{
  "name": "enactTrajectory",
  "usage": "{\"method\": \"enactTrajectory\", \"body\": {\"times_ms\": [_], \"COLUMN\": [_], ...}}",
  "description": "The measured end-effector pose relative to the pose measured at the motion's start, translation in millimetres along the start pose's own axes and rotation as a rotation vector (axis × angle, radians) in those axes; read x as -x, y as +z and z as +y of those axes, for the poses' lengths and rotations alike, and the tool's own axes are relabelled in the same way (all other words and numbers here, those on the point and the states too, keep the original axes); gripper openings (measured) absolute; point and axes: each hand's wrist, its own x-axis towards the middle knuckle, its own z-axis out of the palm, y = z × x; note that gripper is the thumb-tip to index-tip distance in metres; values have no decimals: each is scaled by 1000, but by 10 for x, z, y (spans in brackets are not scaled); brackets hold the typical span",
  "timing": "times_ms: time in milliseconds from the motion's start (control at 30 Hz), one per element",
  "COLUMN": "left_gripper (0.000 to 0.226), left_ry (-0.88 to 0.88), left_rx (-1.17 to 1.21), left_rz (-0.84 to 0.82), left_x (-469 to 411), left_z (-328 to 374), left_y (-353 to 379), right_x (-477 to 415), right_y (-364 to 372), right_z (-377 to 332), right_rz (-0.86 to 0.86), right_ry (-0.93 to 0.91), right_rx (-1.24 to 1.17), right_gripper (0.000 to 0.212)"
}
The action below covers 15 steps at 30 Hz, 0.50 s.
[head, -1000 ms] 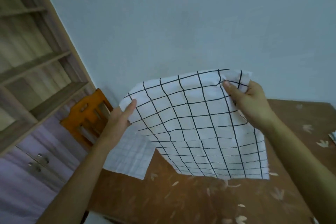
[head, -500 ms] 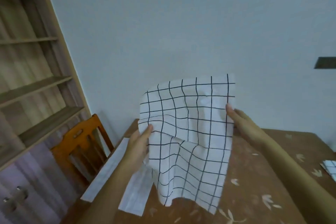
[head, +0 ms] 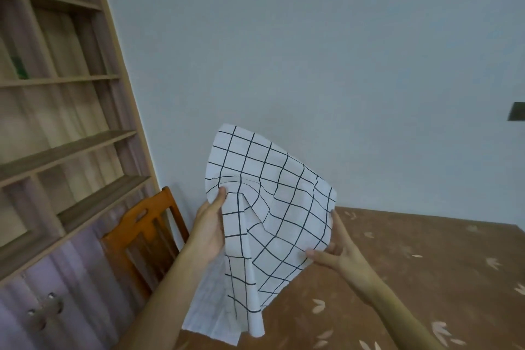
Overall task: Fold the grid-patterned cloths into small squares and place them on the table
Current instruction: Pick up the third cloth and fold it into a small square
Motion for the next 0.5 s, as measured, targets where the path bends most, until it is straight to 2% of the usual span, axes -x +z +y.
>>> {"method": "enactTrajectory", "body": {"times_ms": [67,233,333,400,500], "left_gripper": [43,36,28,28,26], "left_ry": [16,70,150,192,243], "left_rx": [-2,-130,-196,-256,-337], "left_rz": [11,44,58,57,108], "left_x": [2,23,28,15,-30], "left_z": [41,167,218,230,223], "left_y": [-36,-211,-324,-408,-526], "right_x": [5,-70,-136,-154,-178], "right_y": [148,179,31,-55,-199], "right_z": [59,-31,-151,-269,-433], "right_rz": [12,172,259,309,323], "right_ry": [-36,-200,-305,-314,-269], "right_rx": [-6,38,55,16,-11], "right_gripper": [96,73,44,20,12]}}
